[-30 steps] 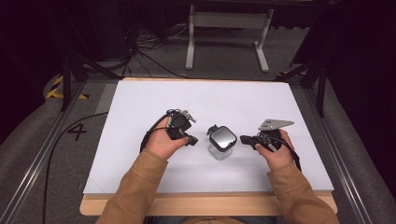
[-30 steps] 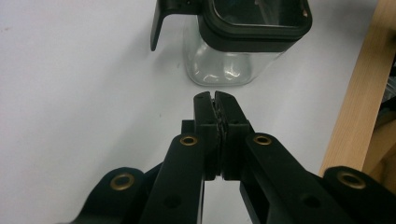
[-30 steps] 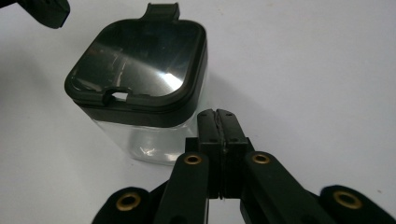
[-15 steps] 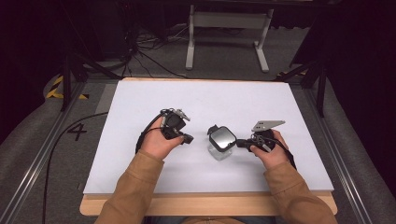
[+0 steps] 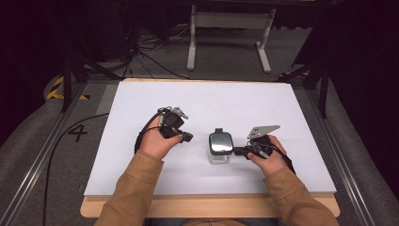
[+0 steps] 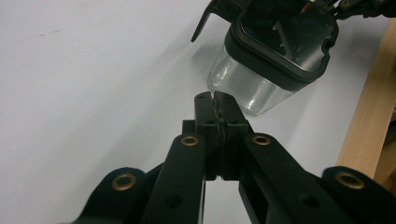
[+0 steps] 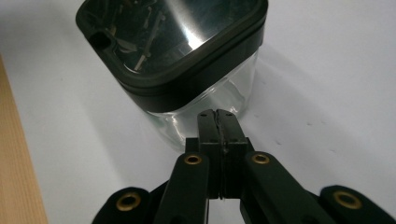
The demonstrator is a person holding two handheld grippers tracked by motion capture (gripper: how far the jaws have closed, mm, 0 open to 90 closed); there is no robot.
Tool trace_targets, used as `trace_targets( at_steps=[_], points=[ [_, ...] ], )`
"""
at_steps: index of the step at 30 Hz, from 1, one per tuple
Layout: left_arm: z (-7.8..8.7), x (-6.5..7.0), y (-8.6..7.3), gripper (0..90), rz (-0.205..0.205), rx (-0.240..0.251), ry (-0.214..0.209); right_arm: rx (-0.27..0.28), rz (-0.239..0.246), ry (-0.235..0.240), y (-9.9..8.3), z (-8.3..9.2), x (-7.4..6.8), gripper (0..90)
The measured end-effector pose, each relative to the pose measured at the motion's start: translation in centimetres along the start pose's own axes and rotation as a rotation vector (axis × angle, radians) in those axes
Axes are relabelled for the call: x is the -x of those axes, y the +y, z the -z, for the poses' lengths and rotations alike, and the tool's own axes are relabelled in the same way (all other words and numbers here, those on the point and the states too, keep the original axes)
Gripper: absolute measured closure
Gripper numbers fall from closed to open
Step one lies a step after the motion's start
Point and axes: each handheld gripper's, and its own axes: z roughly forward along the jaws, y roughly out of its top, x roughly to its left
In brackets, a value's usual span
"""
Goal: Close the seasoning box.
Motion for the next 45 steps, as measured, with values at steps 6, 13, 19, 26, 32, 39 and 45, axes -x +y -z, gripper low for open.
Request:
trace_targets(
  at_steps=[6, 13, 19, 26, 32, 39, 45],
  points=[
    [0.0, -0.2, 0.1, 89.3, -0.011, -0.004, -0.004, -0.024, 0.012, 0.012, -0.1, -0.3, -0.6, 90.0],
    [0.1, 0.0, 0.1, 87.5, -0.010, 0.009, 0.004, 0.000, 0.008, -0.016, 0.1, 0.6, -0.1, 90.0],
    [1.7, 1.2, 0.2, 82.7, -0.063, 0.051, 0.029, 0.114, -0.060, -0.044, 0.6, 4.9, 1.4, 78.1],
    [3.9, -0.3, -1.6, 78.4, -0.019, 0.076, 0.054, 0.180, -0.100, -0.110, 0.5, 8.4, 3.6, 74.3],
    [5.5, -1.5, -3.2, 75.6, 0.041, 0.101, 0.096, 0.182, -0.133, -0.153, 0.1, 10.1, 5.4, 68.4],
    [5.8, -3.9, -4.7, 71.4, 0.111, 0.091, 0.148, 0.159, -0.155, -0.219, -0.9, 10.7, 7.4, 55.6],
    [4.4, -5.8, -5.7, 64.5, 0.133, 0.091, 0.148, 0.151, -0.196, -0.256, -2.4, 10.4, 9.3, 48.0]
  ],
)
